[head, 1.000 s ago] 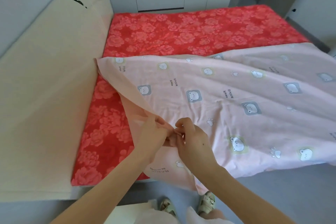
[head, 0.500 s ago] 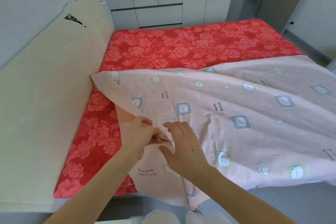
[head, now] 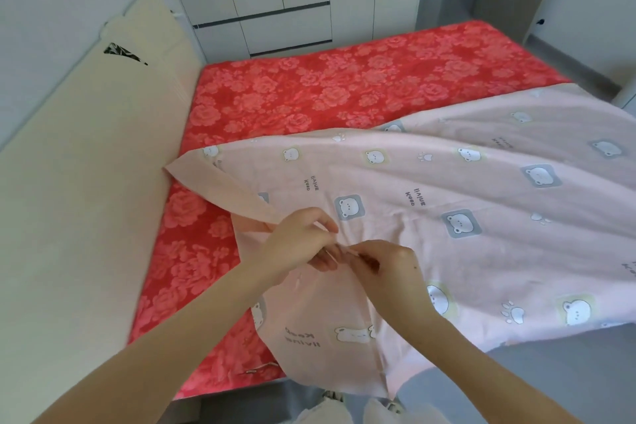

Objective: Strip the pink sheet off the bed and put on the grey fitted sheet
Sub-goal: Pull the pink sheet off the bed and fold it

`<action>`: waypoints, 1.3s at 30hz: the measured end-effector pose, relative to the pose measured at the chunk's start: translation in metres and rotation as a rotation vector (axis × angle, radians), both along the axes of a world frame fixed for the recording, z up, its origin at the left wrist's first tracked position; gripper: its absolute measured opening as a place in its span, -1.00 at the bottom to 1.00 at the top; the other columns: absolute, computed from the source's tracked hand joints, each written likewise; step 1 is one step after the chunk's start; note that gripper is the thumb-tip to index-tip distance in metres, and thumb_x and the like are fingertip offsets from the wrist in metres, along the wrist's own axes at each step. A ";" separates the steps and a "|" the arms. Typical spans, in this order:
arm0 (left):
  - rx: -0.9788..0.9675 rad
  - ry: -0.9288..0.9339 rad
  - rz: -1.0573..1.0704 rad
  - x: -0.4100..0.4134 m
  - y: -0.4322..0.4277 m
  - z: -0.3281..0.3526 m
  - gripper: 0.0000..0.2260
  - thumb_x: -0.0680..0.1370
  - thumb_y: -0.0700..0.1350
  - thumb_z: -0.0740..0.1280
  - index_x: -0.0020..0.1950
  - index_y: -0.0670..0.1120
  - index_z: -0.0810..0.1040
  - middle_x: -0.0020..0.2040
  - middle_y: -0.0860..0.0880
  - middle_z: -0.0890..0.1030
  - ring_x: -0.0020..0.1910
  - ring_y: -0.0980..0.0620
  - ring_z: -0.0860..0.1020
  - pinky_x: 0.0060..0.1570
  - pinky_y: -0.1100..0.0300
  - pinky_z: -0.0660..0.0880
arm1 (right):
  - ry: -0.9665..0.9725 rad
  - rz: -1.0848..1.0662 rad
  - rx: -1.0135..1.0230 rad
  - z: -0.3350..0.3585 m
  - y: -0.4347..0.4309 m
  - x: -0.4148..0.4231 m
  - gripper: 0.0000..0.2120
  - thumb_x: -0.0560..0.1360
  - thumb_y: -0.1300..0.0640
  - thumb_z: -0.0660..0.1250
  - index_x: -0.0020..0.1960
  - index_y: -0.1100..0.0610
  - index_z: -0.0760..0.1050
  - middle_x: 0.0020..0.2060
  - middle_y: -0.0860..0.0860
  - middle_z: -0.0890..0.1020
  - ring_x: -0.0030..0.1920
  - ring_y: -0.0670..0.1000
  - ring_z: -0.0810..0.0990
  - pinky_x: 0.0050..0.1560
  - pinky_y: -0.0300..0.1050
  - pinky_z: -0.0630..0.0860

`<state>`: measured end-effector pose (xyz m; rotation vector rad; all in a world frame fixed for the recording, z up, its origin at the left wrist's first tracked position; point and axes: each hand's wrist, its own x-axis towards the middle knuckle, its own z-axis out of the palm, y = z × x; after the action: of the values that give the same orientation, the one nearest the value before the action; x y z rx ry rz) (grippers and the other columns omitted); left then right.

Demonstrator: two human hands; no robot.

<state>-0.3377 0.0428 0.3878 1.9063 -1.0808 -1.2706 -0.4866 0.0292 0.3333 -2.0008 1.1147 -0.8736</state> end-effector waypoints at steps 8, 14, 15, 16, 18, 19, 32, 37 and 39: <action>-0.547 -0.636 -0.456 0.062 -0.031 -0.042 -0.93 0.40 0.00 0.37 -0.20 0.03 0.61 -0.19 0.17 0.58 -0.16 0.19 0.48 -0.12 0.27 0.36 | -0.054 -0.211 0.283 0.032 -0.019 -0.048 -0.90 0.46 0.21 0.42 -0.23 0.15 0.67 -0.42 -0.02 0.61 -0.41 -0.16 0.43 -0.34 -0.38 0.34; -0.800 -0.885 -0.671 0.061 -0.070 -0.083 -0.72 0.31 -0.02 0.48 -0.01 0.00 0.63 0.07 -0.03 0.57 0.07 -0.05 0.43 0.03 0.03 0.45 | -0.125 -0.399 0.350 0.057 -0.017 -0.086 -0.89 0.47 0.25 0.40 -0.21 0.13 0.66 -0.23 0.11 0.68 -0.19 0.13 0.59 -0.12 -0.23 0.45; -0.827 -0.890 -0.665 0.058 -0.079 -0.087 -0.69 0.28 -0.07 0.53 -0.01 -0.02 0.63 0.08 -0.04 0.57 0.06 -0.06 0.44 0.02 0.00 0.47 | -0.123 -0.432 0.349 0.060 -0.014 -0.092 -0.89 0.47 0.25 0.39 -0.20 0.14 0.66 -0.22 0.13 0.68 -0.15 0.16 0.59 -0.10 -0.21 0.44; -0.844 -0.876 -0.671 0.054 -0.087 -0.091 -0.66 0.26 -0.08 0.56 -0.01 -0.04 0.63 0.07 -0.04 0.57 0.05 -0.06 0.44 0.01 -0.02 0.50 | -0.129 -0.461 0.346 0.063 -0.010 -0.098 -0.88 0.48 0.26 0.38 -0.19 0.13 0.66 -0.21 0.13 0.68 -0.14 0.15 0.60 -0.09 -0.21 0.44; -0.901 -0.822 -0.727 0.044 -0.100 -0.098 -0.65 0.27 -0.04 0.58 -0.01 -0.04 0.62 0.05 -0.02 0.58 0.04 -0.01 0.41 0.00 0.00 0.50 | -0.155 -0.526 0.335 0.068 -0.004 -0.109 -0.84 0.48 0.28 0.37 -0.19 0.11 0.67 -0.20 0.12 0.69 -0.17 0.07 0.62 -0.02 -0.17 0.47; -0.947 -0.780 -0.760 0.037 -0.104 -0.102 -0.66 0.28 -0.03 0.57 -0.02 -0.05 0.61 0.02 -0.01 0.58 0.03 0.01 0.41 0.02 0.06 0.46 | -0.170 -0.566 0.326 0.069 -0.001 -0.115 -0.84 0.48 0.29 0.37 -0.18 0.09 0.67 -0.20 0.10 0.70 -0.16 0.03 0.63 0.05 -0.10 0.48; -1.456 -0.744 -0.736 -0.050 -0.081 -0.132 -0.78 0.33 -0.25 0.43 -0.13 0.05 0.64 -0.01 -0.05 0.53 -0.10 -0.10 0.44 -0.11 0.04 0.34 | -0.212 -0.780 0.186 0.084 0.018 -0.141 -0.75 0.45 0.35 0.38 -0.18 0.01 0.67 -0.20 0.06 0.71 -0.15 0.05 0.65 0.15 0.05 0.51; -1.475 -0.756 -0.637 -0.075 -0.077 -0.131 -0.77 0.30 -0.32 0.40 -0.15 -0.02 0.63 -0.12 -0.05 0.56 -0.18 -0.08 0.44 -0.13 0.04 0.34 | -0.187 -0.750 0.173 0.088 0.012 -0.146 -0.68 0.44 0.35 0.39 -0.23 -0.07 0.67 -0.21 -0.02 0.71 -0.17 -0.02 0.63 0.09 -0.06 0.52; -1.427 -0.778 -0.597 -0.075 -0.082 -0.131 -0.84 0.29 -0.32 0.40 -0.26 -0.08 0.58 -0.19 -0.05 0.60 -0.22 -0.08 0.43 -0.16 0.05 0.33 | -0.186 -0.746 0.160 0.090 0.009 -0.152 -0.62 0.44 0.36 0.39 -0.27 -0.13 0.67 -0.24 -0.07 0.70 -0.18 -0.06 0.63 0.06 -0.11 0.53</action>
<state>-0.4130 -0.0387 0.2572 0.8532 -2.1842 0.2876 -0.6382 0.0385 0.4236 -1.3271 1.7883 -1.2513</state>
